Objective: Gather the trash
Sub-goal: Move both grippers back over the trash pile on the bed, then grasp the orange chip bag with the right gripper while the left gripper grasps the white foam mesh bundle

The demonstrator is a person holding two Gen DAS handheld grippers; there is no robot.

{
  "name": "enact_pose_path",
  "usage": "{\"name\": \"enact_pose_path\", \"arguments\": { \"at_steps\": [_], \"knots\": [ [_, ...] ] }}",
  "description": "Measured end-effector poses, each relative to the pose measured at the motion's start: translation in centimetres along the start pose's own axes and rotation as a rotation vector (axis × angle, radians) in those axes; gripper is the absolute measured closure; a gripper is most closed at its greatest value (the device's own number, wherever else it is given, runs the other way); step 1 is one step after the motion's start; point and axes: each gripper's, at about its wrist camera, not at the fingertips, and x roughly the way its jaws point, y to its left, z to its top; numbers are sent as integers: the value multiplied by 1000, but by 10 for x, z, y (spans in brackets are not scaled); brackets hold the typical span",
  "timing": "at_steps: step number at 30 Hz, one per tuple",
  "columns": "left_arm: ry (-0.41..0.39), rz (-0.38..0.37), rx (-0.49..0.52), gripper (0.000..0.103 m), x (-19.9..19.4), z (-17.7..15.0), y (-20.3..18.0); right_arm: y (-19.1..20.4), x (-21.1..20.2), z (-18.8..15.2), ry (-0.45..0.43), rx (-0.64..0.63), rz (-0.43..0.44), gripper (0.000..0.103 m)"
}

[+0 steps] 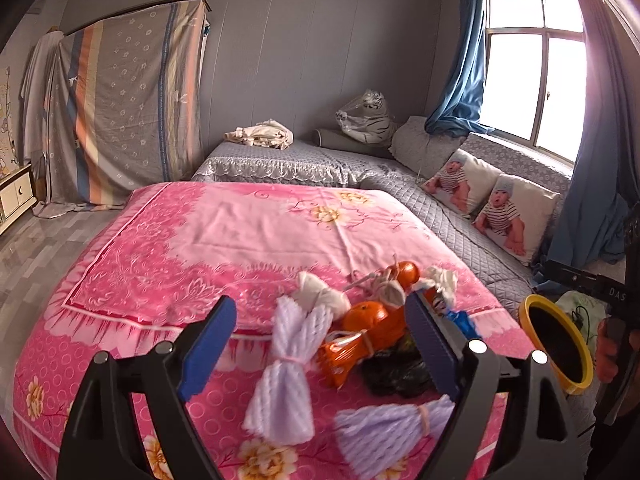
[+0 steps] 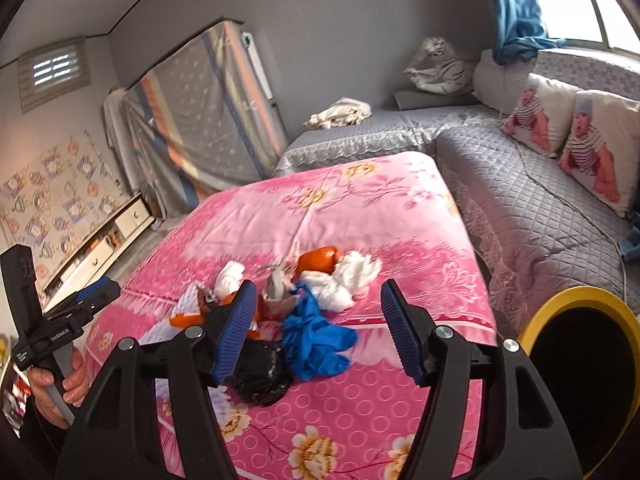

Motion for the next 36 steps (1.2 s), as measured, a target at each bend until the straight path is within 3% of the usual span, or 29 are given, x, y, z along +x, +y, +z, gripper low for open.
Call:
{"name": "enact_pose_path", "arguments": {
  "at_steps": [13, 28, 31, 36],
  "knots": [
    [119, -12, 25, 20, 16, -36, 23, 54, 58, -13, 173, -121, 196, 42],
    [201, -38, 25, 21, 43, -49, 32, 73, 101, -16, 280, -168, 219, 43],
    [211, -47, 16, 26, 48, -49, 35, 72, 108, -16, 290, -169, 216, 44],
    [250, -62, 38, 45, 57, -51, 32, 75, 123, -15, 312, -181, 217, 45]
  ]
}}
